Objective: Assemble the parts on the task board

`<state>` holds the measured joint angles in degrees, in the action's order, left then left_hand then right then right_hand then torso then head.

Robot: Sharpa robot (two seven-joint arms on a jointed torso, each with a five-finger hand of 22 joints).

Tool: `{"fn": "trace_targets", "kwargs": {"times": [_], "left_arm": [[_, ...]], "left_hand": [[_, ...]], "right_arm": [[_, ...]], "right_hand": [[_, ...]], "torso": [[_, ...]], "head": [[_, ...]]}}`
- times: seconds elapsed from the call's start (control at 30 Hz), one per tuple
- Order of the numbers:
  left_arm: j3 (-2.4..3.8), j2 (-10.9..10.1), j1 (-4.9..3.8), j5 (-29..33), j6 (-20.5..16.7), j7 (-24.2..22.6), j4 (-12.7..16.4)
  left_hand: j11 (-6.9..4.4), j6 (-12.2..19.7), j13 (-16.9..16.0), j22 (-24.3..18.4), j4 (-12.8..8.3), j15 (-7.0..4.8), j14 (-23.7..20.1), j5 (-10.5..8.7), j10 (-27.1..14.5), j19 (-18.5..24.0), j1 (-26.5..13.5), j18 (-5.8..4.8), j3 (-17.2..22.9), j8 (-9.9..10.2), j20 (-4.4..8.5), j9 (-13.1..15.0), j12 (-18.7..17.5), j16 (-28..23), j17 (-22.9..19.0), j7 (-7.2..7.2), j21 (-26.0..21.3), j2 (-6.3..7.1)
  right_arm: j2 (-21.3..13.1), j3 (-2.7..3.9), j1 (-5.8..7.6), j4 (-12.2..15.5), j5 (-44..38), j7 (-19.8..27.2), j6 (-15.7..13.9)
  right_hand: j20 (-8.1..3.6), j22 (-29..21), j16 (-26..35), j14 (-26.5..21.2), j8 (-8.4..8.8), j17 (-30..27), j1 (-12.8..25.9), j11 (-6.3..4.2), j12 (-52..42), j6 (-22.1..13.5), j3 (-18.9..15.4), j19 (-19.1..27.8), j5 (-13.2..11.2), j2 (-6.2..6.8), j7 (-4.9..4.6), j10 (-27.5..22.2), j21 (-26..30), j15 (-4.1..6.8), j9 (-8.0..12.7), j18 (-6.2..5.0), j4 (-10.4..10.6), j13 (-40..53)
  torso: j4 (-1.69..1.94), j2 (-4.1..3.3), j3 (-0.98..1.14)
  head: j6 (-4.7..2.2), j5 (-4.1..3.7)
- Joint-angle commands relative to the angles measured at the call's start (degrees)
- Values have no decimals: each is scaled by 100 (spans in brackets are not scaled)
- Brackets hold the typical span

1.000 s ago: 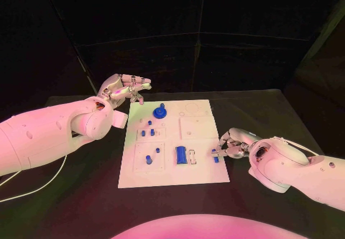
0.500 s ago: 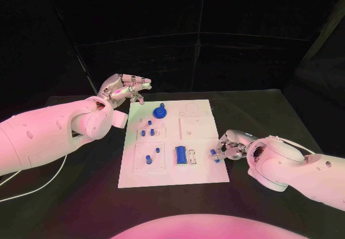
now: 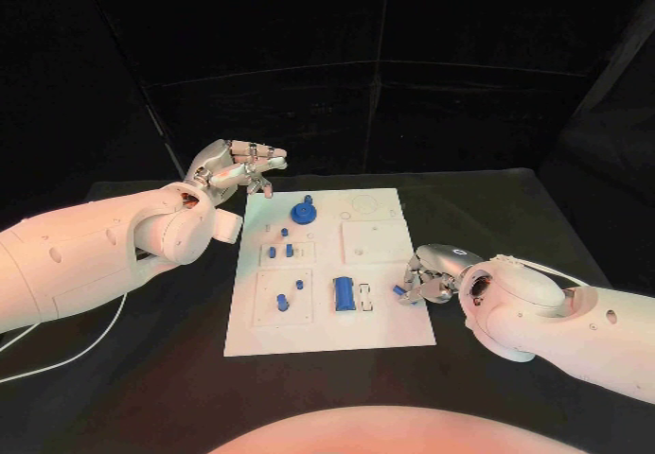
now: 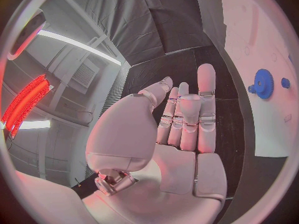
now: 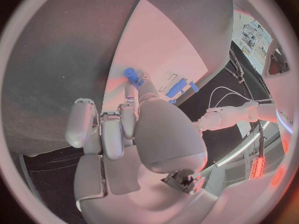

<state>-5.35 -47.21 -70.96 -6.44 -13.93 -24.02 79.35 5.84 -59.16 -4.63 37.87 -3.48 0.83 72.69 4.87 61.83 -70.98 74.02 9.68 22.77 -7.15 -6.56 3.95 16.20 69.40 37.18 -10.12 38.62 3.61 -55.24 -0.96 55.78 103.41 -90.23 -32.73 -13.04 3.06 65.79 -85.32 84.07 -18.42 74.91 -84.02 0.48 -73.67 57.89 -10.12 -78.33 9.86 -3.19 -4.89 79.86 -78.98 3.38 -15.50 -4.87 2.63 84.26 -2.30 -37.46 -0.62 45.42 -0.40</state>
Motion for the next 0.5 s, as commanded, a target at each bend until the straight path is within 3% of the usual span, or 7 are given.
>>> {"fn": "trace_targets", "kwargs": {"times": [0.03,0.17,0.37,0.5], "left_arm": [[4,-9,-8,19,35,-24,16],[4,-12,-8,19,27,-13,19],[4,-16,-9,19,24,-8,29],[4,-19,-9,19,19,-7,36]], "left_hand": [[2,45,-7,-8,1,15,10,8,-30,-38,14,80,-31,-30,-7,0,31,-3,-3,0,-26,-30],[0,48,-8,-9,-1,14,9,10,-38,-41,27,80,-30,-40,-6,0,47,-3,-10,2,-28,-36],[0,50,-8,-10,-4,13,8,11,-40,-42,33,80,-28,-42,-6,0,50,-4,-14,2,-29,-38],[-1,50,-8,-10,-5,13,8,11,-40,-42,34,80,-27,-42,-5,0,51,-4,-14,2,-29,-39]], "right_arm": [[28,-35,-34,-46,-419,-119,434],[48,-35,-34,-4,-474,-129,456],[49,-34,-33,94,-462,-130,257],[16,-33,-31,201,-355,-122,11]], "right_hand": [[-17,13,-7,399,46,520,-141,-2,-27,11,9,-34,-18,-203,-24,44,-19,5,29,26,-5,-1070],[2,39,-22,405,130,550,187,6,-53,11,34,-48,273,-293,-24,63,-31,-9,62,29,193,-1041],[-21,158,-57,421,201,625,174,-27,-106,73,258,-109,894,-304,8,94,-88,20,83,47,175,-974],[-32,196,-74,427,216,658,129,-43,-148,110,397,-128,953,-332,27,126,-107,33,84,54,143,-929]], "torso": [[1,1,-4],[8,4,-1],[21,9,-11],[33,3,-9]], "head": [[9,0],[15,2],[28,-21],[3,-22]]}}
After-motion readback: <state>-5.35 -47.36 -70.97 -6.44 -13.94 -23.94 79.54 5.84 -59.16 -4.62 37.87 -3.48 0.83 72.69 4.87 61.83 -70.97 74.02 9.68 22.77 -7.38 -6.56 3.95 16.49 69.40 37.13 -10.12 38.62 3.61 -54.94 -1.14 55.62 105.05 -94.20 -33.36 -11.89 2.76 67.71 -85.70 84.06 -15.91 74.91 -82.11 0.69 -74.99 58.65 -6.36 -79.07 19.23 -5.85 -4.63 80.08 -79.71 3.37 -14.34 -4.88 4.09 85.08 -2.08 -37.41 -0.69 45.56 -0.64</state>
